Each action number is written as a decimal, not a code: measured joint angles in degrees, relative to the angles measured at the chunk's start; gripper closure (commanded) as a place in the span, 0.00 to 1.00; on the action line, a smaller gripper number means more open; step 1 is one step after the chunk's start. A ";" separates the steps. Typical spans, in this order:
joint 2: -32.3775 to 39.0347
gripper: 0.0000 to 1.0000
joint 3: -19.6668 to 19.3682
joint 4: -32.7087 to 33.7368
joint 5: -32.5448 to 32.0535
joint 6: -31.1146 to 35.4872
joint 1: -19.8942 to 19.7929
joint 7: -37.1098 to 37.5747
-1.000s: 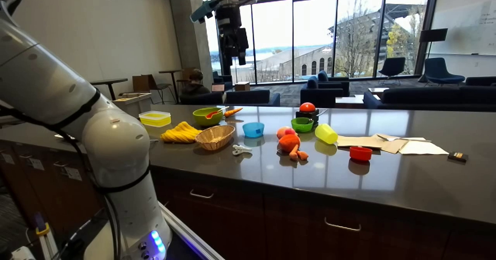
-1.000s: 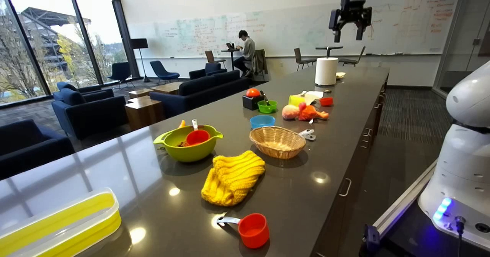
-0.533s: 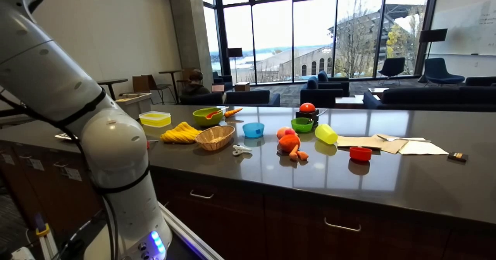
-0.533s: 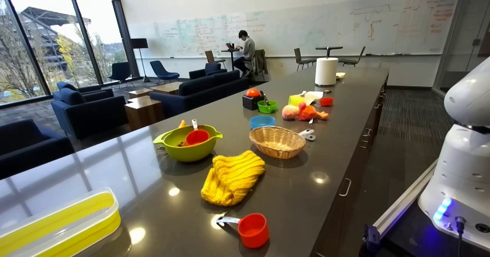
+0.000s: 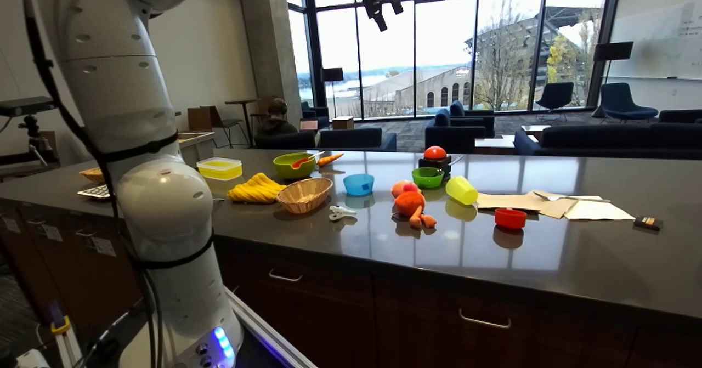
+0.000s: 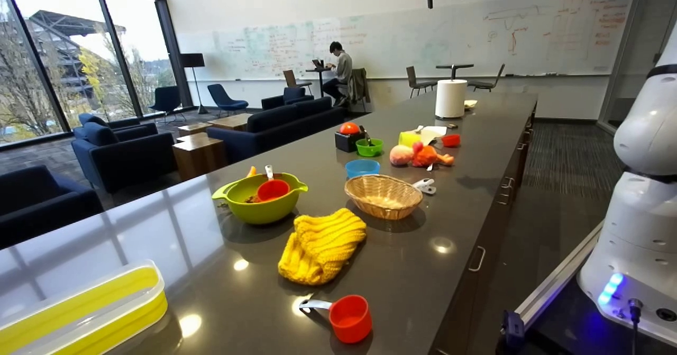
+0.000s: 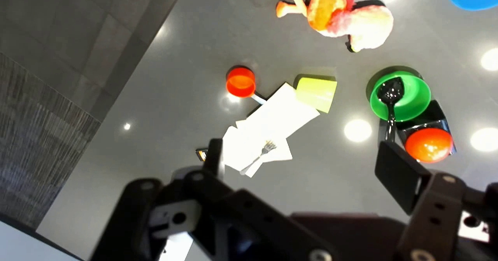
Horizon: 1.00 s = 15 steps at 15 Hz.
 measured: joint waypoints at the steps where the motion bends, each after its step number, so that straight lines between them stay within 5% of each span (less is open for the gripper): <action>1: 2.77 0.00 -0.14 2.82 -0.65 -2.37 0.85 0.02; 8: 17.97 0.00 -6.57 21.27 8.78 -16.86 2.21 3.25; 15: 19.28 0.04 -6.69 21.93 8.88 -16.80 2.52 3.48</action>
